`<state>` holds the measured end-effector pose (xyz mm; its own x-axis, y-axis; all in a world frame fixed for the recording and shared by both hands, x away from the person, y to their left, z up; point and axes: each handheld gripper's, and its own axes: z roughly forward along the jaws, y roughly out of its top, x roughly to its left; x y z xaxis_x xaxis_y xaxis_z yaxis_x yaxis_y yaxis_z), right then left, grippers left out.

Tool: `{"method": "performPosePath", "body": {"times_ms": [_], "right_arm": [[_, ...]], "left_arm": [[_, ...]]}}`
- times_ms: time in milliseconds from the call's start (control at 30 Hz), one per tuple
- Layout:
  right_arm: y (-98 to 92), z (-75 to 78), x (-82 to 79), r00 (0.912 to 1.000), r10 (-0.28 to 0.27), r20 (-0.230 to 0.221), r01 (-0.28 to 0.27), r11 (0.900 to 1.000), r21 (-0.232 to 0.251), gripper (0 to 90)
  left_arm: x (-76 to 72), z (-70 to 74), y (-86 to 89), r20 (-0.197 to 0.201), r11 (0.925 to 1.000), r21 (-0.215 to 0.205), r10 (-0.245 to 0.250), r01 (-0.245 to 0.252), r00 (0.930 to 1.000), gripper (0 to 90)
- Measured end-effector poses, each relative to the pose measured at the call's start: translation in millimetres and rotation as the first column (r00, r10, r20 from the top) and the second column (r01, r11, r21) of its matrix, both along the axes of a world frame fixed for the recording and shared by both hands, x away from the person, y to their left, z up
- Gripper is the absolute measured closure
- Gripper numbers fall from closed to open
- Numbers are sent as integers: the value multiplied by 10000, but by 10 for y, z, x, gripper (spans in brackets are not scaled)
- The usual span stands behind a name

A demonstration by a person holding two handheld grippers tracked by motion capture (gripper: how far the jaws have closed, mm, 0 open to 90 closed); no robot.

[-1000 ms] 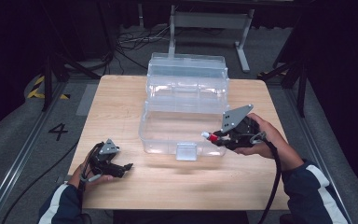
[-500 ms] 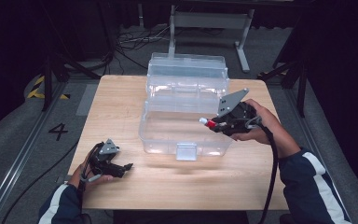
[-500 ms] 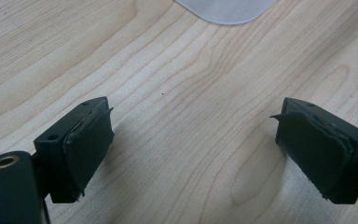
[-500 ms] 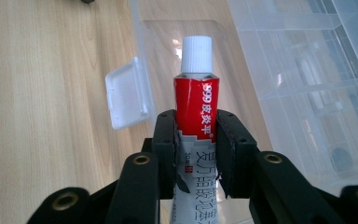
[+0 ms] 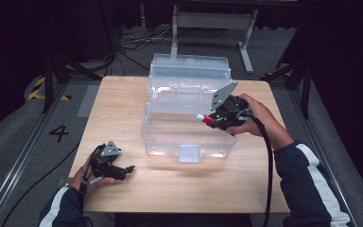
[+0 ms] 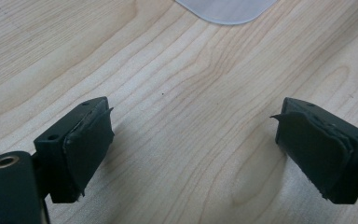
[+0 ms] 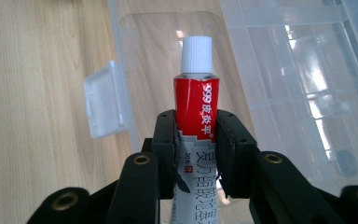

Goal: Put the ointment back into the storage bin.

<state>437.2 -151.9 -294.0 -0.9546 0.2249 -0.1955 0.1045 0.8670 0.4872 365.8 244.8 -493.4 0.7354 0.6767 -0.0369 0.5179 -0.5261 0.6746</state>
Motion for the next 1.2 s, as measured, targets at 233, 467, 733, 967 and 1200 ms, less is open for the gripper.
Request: {"method": "performPosePath", "body": {"times_ms": [233, 467, 733, 967, 1200], "right_arm": [[94, -155, 115, 9997, -10, -256, -2, 9990, -453, 713], [172, -326, 190, 9984, -29, -558, -24, 9954, -954, 713], [226, -645, 291, 9939, -136, -1093, -55, 9851, -1720, 713], [234, -838, 419, 9892, -251, -1444, -92, 9728, -2317, 713], [263, -978, 463, 9816, -357, -1878, -178, 9611, -2758, 712]], "left_arm": [[0, 0, 0, 1, 10000, 3, 0, 0, 10000, 111], [0, 0, 0, 5, 10000, -4, 2, -2, 10000, 111], [0, 1, 1, -16, 10000, 2, -10, 10, 10000, 111], [1, 1, 2, -17, 10000, -3, -24, 24, 10000, 111], [2, 1, 2, -19, 10000, -8, -32, 32, 10000, 111]]}}
